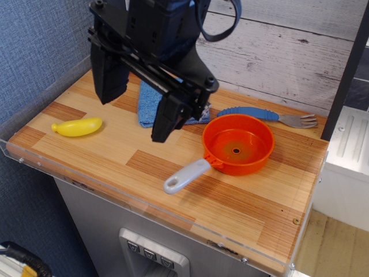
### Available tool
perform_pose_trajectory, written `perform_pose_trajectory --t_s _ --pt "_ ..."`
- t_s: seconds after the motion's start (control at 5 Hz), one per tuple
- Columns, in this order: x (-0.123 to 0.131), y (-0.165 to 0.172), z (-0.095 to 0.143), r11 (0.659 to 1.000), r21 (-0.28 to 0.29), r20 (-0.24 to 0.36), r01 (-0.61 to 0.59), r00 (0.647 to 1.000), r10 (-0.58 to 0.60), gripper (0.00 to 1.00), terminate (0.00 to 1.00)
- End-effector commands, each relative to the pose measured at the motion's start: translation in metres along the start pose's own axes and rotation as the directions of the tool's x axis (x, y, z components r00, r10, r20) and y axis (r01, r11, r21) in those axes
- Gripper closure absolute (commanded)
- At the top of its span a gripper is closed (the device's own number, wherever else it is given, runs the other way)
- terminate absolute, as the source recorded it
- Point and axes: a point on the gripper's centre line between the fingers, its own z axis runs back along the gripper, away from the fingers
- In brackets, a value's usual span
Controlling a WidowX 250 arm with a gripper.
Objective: Move the red pan closer to the banana.
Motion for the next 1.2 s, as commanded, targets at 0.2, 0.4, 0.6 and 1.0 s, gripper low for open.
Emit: perform_pose_trajectory --t_s 0.2,0.4,0.6,1.0 --pt "0.020 -0.002 -0.006 0.994 -0.067 -0.021 -0.089 0.996 0.088 0.00 0.00" --pt "0.050 0.000 -0.024 0.969 -0.127 -0.075 -0.212 0.976 0.204 0.00 0.00" --pt "0.081 -0.008 -0.044 0.962 -0.140 -0.085 -0.233 0.971 0.223 0.00 0.00" --pt "0.123 -0.019 -0.073 0.926 -0.209 0.010 -0.315 0.946 0.324 0.00 0.00"
